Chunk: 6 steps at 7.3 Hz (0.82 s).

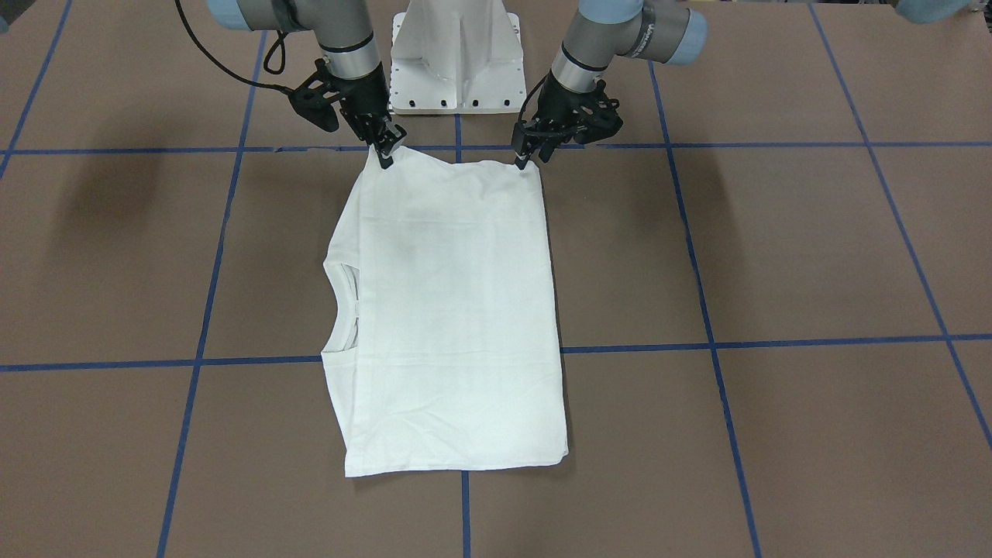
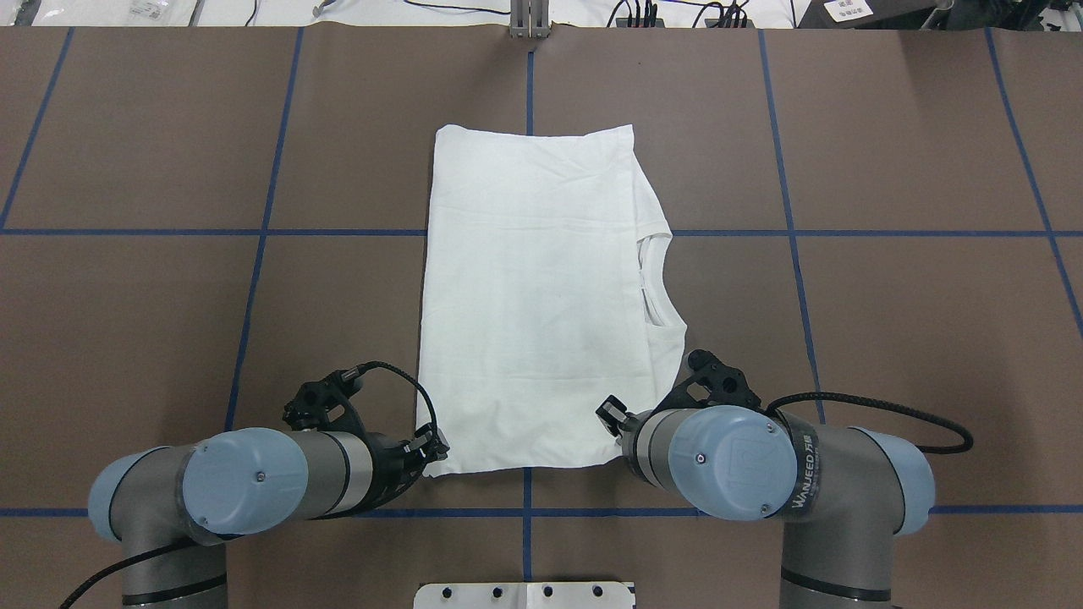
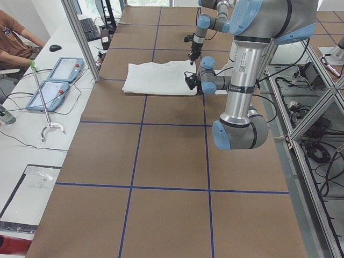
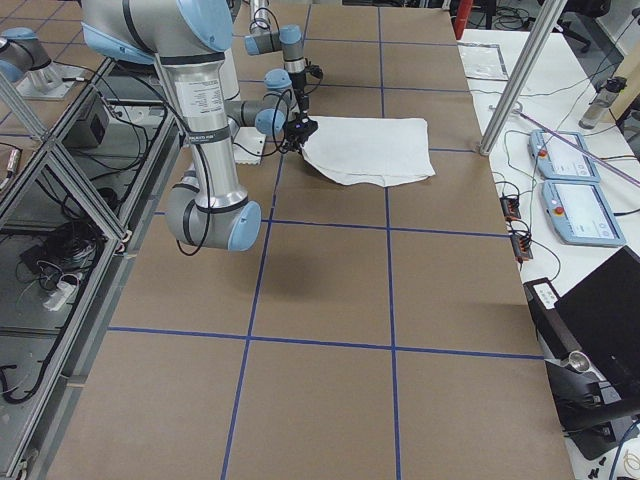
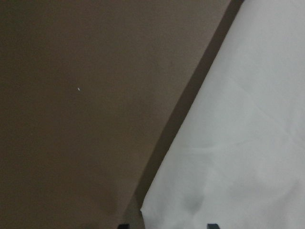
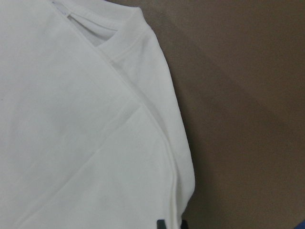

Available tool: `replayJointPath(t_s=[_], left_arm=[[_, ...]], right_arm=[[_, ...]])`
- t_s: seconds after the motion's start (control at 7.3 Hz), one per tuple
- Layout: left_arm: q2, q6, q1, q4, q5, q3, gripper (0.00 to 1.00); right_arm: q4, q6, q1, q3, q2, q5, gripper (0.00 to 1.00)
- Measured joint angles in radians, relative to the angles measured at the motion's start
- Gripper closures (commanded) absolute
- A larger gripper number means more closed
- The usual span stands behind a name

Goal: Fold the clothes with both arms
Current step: 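Grasp the shirt's two corners nearest the robot with both grippers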

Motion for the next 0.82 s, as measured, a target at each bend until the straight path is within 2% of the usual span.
replayJointPath(t_s=[0.41,0.82], left_arm=[[-0.001,0.007,-0.002,0.000,0.013,0.011,0.45],[-0.004,0.008,-0.002,-0.001,0.016,0.023,0.52]], right_arm=[[0.000,0.000,-0.002,0.000,0.000,0.000,1.00],[-0.001,0.000,-0.002,0.000,-0.001,0.000,1.00]])
